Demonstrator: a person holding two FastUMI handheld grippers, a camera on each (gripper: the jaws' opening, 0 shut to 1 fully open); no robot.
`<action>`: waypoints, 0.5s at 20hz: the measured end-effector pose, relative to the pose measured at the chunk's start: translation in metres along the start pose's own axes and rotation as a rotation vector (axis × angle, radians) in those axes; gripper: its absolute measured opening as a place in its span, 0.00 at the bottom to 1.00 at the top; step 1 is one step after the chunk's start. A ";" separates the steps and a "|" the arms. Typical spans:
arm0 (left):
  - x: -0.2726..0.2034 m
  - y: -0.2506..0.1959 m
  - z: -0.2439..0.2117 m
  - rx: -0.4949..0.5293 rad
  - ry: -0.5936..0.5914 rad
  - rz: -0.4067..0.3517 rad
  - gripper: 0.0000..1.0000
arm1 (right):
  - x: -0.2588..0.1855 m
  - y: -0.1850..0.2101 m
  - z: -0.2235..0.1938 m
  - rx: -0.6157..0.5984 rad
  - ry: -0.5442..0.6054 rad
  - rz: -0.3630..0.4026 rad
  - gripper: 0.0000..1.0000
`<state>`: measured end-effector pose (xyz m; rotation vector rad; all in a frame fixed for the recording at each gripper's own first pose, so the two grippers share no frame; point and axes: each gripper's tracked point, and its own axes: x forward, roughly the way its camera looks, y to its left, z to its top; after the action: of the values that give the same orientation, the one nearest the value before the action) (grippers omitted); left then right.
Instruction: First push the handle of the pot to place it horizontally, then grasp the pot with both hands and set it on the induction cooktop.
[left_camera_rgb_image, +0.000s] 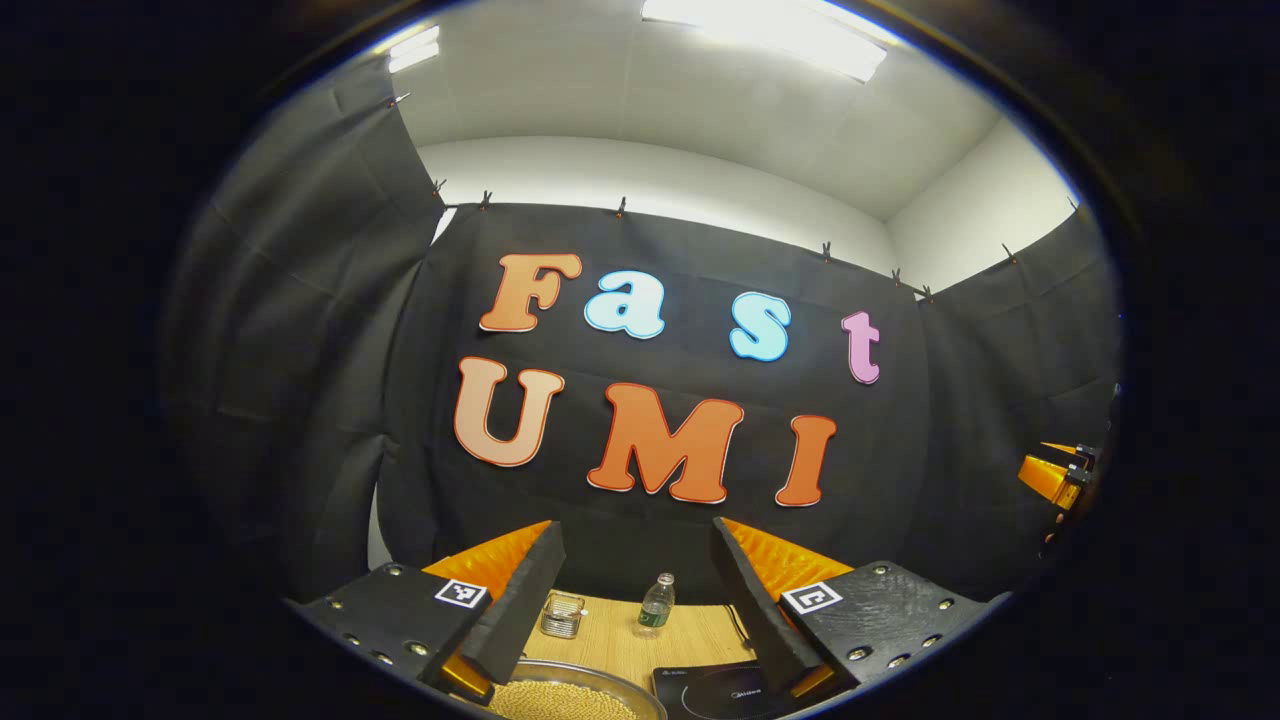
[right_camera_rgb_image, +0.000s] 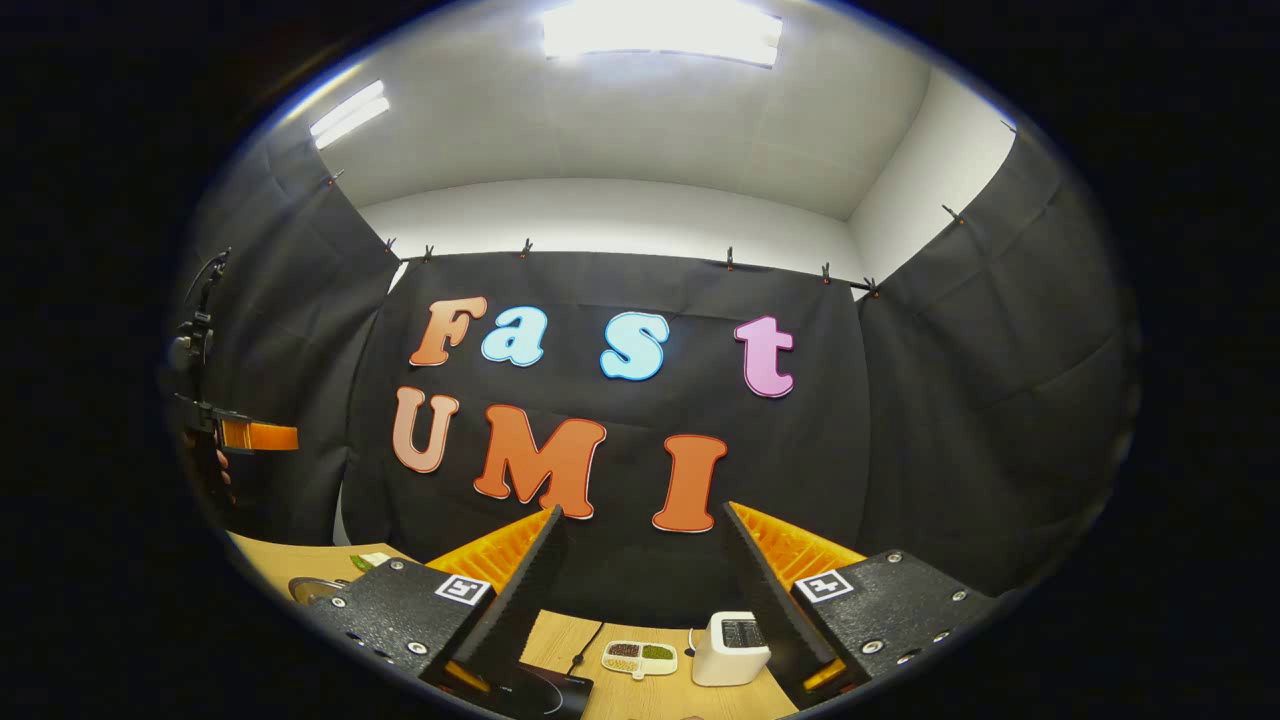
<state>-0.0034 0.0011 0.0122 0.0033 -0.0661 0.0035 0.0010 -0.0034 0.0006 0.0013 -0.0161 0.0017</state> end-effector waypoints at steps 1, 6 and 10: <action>-0.001 -0.001 -0.001 0.003 -0.001 0.000 0.91 | 0.000 0.000 -0.002 -0.001 0.004 0.000 0.95; -0.003 -0.004 0.000 0.019 -0.004 -0.003 0.88 | 0.000 -0.002 -0.003 0.007 0.006 0.003 0.95; -0.003 -0.004 -0.002 0.011 -0.008 -0.013 0.91 | -0.003 -0.002 -0.008 0.005 0.014 0.005 0.95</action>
<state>-0.0065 -0.0032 0.0096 0.0145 -0.0743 -0.0092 -0.0014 -0.0053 -0.0071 0.0059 -0.0018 0.0070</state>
